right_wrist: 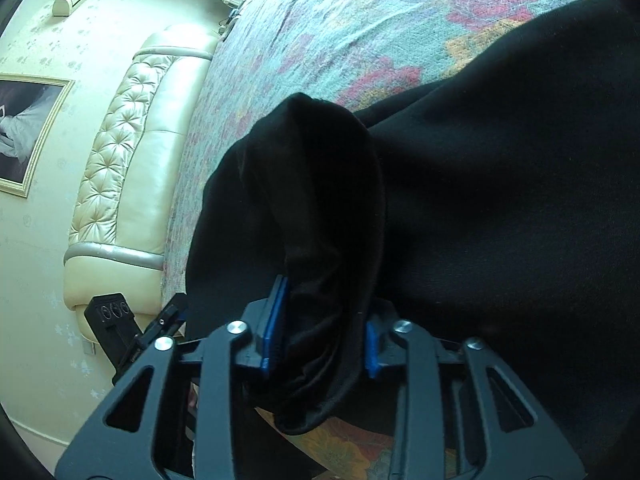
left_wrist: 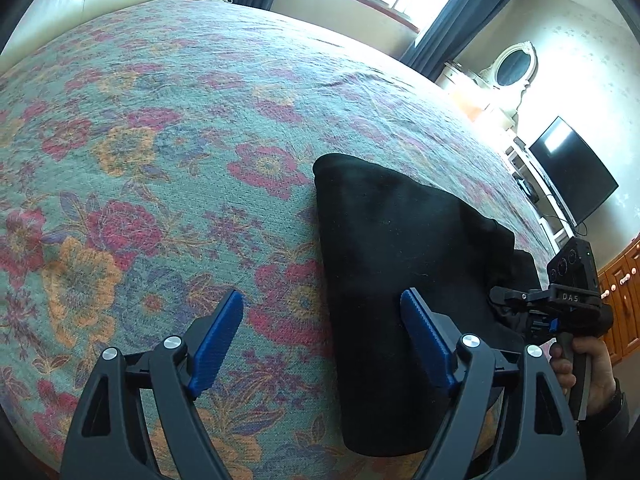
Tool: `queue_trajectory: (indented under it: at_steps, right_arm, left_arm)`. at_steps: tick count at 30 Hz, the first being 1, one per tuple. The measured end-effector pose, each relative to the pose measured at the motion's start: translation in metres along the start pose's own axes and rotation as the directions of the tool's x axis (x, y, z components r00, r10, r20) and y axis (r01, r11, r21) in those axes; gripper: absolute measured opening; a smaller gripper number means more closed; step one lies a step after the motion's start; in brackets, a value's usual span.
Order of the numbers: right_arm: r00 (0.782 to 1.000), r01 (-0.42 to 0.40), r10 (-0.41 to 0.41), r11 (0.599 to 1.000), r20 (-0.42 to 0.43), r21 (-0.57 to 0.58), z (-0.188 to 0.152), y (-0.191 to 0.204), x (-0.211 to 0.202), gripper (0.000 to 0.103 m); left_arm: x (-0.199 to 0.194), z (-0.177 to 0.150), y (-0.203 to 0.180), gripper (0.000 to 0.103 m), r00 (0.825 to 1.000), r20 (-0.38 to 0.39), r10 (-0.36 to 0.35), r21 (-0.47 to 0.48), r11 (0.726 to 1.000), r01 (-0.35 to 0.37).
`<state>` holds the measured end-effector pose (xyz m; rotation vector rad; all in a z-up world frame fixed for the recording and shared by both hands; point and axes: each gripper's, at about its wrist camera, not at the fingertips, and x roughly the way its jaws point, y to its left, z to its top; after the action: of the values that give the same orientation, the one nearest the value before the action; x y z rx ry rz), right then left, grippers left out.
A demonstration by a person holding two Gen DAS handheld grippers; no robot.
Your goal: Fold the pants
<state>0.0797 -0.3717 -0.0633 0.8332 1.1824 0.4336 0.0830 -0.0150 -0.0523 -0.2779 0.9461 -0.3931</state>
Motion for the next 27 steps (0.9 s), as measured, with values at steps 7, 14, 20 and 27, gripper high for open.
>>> queue_trajectory:
  at_steps: [7,14,20,27]
  right_arm:
    - [0.999,-0.029,0.03,0.999,0.017,-0.043,-0.001,0.007,-0.009,0.011]
    - [0.998,-0.027,0.031,0.996,0.051,-0.083,-0.002,0.015,-0.026,0.011]
    - [0.997,-0.02,0.026,0.996,0.074,-0.084,-0.002,0.011,-0.043,0.011]
    - [0.994,-0.005,0.013,0.997,0.104,-0.075,-0.002,0.006,-0.057,0.011]
  left_arm:
    - [0.0,0.002,0.008,0.085,1.0,-0.006,-0.019,-0.053,0.998,0.019]
    - [0.007,0.0,0.001,0.085,0.998,-0.046,-0.043,-0.042,0.998,0.041]
    - [0.01,0.0,-0.008,0.085,0.999,-0.043,-0.009,-0.004,1.0,0.009]
    - [0.018,0.001,-0.013,0.085,0.998,-0.065,-0.008,0.011,1.0,0.009]
